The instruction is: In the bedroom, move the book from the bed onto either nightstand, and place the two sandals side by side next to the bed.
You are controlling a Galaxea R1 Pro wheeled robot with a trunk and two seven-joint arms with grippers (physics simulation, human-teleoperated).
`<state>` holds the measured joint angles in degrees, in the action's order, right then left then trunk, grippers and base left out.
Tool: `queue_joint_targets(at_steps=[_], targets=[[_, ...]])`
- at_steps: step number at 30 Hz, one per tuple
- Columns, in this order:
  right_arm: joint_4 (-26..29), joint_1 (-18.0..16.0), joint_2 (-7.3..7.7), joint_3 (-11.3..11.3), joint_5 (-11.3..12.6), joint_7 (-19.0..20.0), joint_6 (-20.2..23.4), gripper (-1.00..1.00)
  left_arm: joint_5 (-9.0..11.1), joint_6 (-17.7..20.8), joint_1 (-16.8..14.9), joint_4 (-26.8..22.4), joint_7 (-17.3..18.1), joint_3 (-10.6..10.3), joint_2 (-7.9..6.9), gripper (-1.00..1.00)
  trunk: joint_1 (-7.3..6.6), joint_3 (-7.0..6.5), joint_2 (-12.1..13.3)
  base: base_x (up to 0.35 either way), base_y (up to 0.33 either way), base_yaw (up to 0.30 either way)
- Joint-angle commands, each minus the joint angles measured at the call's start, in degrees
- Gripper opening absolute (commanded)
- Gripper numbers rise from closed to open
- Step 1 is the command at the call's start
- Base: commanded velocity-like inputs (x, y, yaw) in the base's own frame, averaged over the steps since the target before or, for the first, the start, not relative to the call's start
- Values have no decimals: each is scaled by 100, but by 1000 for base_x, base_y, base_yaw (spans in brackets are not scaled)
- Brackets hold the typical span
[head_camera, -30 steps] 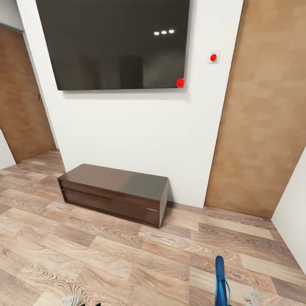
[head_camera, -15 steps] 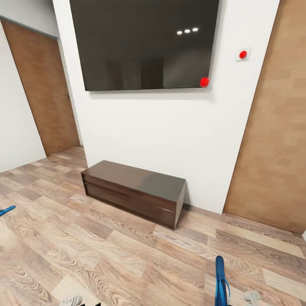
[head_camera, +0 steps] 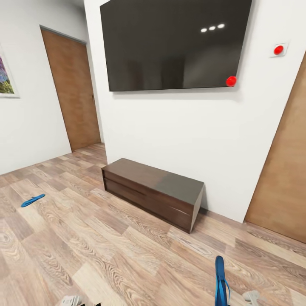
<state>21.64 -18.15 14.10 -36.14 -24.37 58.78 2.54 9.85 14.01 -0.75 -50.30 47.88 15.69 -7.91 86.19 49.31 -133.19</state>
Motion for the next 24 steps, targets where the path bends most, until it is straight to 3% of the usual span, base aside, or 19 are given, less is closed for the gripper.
queue_joint_targets(at_steps=[1,24], targets=[[6,-4,-4,-51,-33,37,27,-100,43,58,-4,2,19,4,0,100,-1,6,-2,0,0,289],[6,-4,-4,-42,-33,29,27,-100,43,58,-4,2,19,4,0,100,-1,6,-2,0,0,289]])
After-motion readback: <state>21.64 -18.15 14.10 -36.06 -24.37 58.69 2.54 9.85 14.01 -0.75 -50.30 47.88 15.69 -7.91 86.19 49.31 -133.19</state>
